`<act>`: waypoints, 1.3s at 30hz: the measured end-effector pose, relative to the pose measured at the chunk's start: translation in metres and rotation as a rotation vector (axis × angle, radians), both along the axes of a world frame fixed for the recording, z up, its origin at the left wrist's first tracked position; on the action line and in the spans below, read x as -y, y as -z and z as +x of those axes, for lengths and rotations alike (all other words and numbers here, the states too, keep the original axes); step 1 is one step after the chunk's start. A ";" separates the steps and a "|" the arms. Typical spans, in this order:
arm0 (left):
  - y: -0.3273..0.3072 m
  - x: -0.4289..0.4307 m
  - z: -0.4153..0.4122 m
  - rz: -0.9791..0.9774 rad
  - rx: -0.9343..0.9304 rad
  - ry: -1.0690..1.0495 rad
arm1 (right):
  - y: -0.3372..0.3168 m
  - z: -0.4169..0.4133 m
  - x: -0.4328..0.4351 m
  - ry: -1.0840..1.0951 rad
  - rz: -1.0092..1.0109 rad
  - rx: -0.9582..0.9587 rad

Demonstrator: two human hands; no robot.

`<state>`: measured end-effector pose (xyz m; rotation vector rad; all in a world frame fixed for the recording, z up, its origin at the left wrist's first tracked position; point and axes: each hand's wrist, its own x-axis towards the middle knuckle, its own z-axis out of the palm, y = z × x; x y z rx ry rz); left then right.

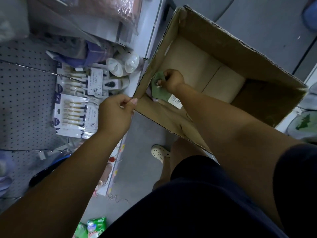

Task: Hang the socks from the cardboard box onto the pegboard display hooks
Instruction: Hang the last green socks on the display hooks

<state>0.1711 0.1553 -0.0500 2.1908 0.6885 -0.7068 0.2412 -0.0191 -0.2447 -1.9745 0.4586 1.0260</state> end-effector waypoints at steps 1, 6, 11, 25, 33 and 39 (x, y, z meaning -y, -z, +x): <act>0.001 -0.001 0.000 0.015 0.000 -0.004 | 0.001 -0.001 -0.002 0.003 -0.009 -0.010; 0.004 -0.009 0.002 0.025 0.001 -0.079 | -0.017 -0.014 0.011 0.151 0.064 -0.005; 0.002 -0.005 -0.003 -0.040 -0.009 -0.061 | -0.065 -0.032 0.041 0.279 0.194 0.040; -0.082 0.059 -0.100 -0.606 -0.305 -0.500 | -0.274 -0.126 0.061 0.500 0.523 0.275; -0.151 0.051 -0.243 -1.116 0.246 -0.632 | -0.366 -0.239 0.024 0.344 0.746 0.118; -0.185 0.025 -0.338 -0.820 0.577 -0.951 | -0.392 -0.327 -0.009 0.224 0.811 0.044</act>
